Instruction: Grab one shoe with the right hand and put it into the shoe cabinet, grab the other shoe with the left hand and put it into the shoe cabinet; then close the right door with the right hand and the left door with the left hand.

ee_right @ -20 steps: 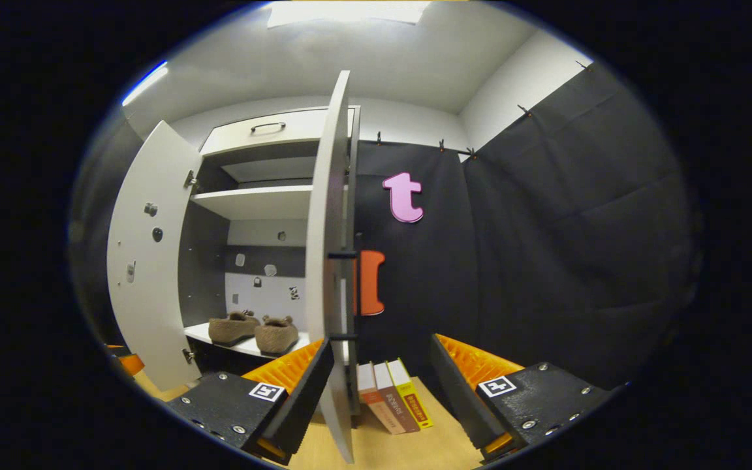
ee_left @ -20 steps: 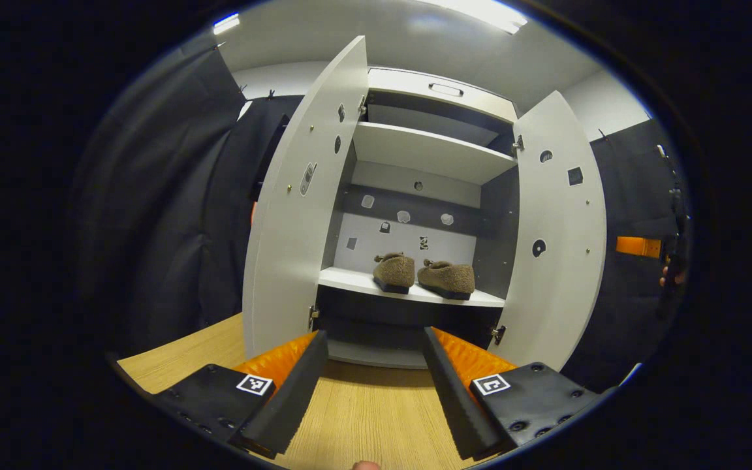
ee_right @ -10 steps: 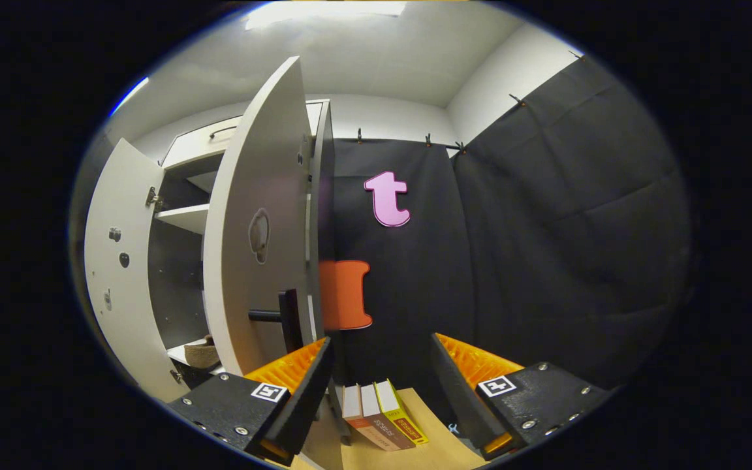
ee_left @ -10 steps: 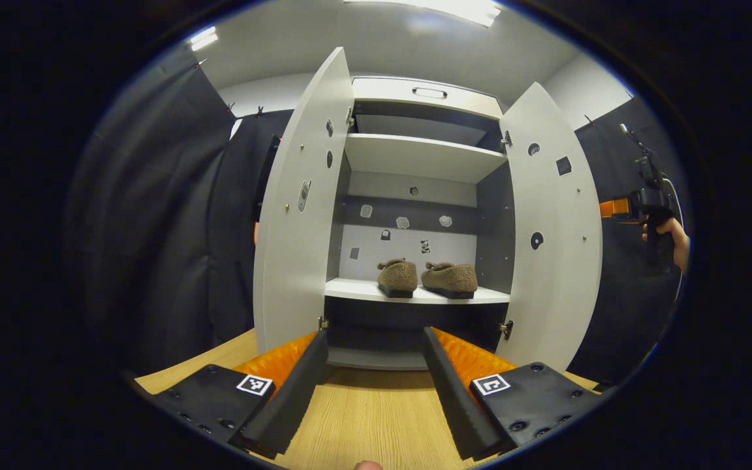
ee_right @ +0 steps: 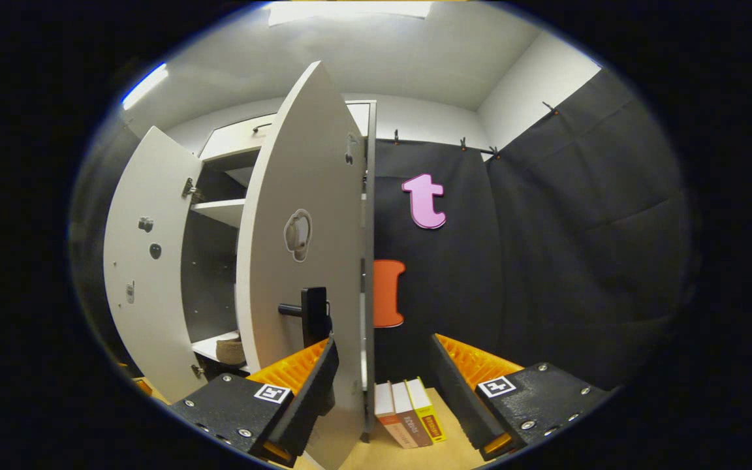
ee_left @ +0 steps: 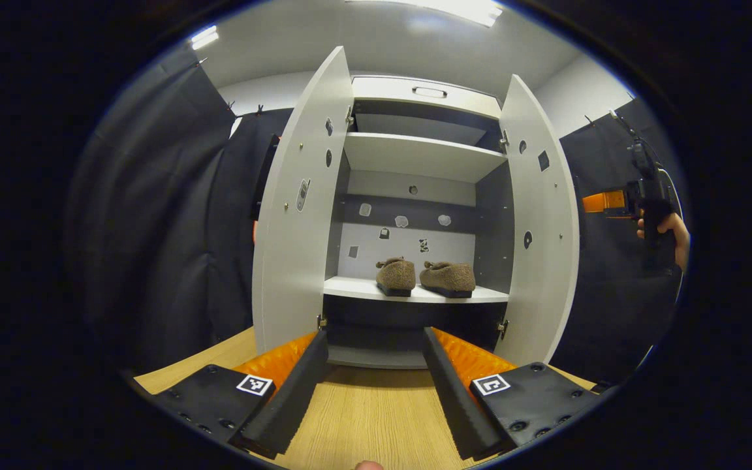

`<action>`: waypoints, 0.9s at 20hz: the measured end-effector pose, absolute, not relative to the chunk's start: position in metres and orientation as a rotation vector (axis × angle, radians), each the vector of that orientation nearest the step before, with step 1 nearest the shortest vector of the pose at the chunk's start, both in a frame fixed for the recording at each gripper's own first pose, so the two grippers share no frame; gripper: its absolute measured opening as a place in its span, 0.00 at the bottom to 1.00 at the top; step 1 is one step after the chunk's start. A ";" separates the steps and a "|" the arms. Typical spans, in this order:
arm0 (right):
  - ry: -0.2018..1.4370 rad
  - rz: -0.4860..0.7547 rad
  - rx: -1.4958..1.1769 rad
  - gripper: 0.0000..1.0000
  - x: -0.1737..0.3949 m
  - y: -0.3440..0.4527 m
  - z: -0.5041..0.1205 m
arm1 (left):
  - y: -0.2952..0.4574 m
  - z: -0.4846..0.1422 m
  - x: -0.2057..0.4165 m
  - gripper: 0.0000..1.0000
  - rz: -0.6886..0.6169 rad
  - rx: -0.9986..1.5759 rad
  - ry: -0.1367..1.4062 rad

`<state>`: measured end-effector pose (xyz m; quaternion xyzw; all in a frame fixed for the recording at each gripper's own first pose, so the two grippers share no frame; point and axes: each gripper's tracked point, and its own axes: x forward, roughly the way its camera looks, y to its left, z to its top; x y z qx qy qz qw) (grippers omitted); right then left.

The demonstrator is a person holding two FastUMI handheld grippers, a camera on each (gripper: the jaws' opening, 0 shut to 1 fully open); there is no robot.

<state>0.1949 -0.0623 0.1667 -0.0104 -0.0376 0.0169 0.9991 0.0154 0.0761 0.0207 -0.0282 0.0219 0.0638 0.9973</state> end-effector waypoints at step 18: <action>-0.036 0.244 -0.049 0.94 0.250 0.070 0.136 | 0.090 0.011 0.007 0.92 0.151 -0.067 0.078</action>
